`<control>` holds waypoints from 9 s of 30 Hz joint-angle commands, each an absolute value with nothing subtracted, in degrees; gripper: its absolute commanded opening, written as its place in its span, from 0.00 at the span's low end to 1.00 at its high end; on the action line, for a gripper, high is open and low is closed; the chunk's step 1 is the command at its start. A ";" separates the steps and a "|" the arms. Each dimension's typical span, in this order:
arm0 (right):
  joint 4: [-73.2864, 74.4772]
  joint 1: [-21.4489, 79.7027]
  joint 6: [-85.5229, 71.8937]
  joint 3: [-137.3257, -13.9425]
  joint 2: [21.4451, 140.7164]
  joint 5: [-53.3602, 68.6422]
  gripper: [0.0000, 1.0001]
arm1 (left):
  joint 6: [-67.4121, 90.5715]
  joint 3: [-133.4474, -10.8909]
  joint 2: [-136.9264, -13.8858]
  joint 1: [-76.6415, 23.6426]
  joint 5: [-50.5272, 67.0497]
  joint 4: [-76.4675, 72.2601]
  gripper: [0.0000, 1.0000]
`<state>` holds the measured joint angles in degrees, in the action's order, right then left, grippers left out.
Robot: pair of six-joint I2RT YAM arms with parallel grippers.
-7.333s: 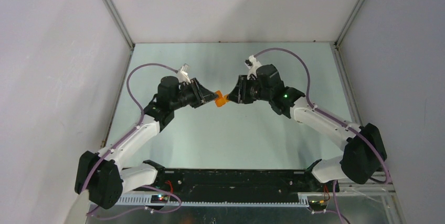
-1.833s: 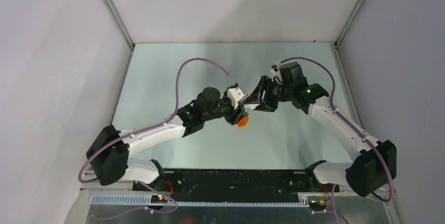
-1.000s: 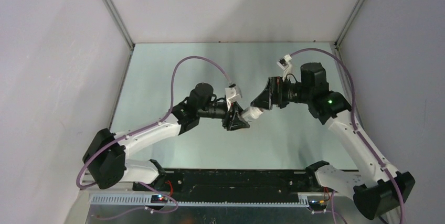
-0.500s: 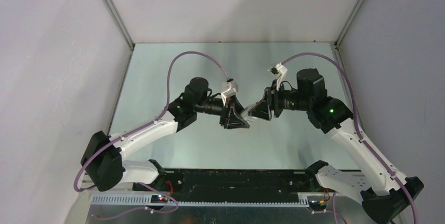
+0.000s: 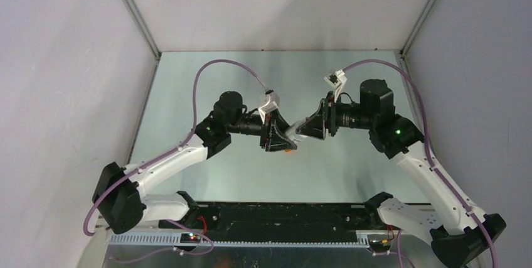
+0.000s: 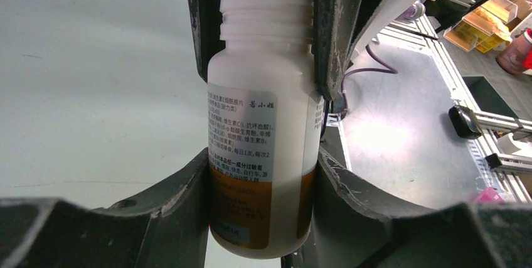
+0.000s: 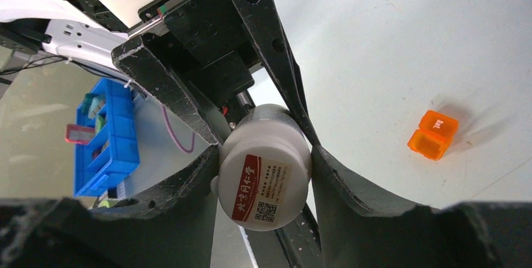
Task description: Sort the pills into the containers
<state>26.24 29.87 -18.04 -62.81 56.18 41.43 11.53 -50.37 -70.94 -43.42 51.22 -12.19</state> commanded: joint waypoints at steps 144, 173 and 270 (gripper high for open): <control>7.60 47.75 -52.93 -61.06 63.13 -9.47 0.70 | 8.84 -52.41 -63.94 -42.37 21.53 -9.66 0.22; -3.53 36.85 -32.99 -57.28 57.24 26.50 0.26 | 23.94 -55.93 -65.10 -36.29 48.14 -9.02 0.91; 26.47 14.97 -40.69 -44.30 43.80 8.78 0.66 | 6.44 -49.13 -87.33 -44.02 15.68 15.12 0.00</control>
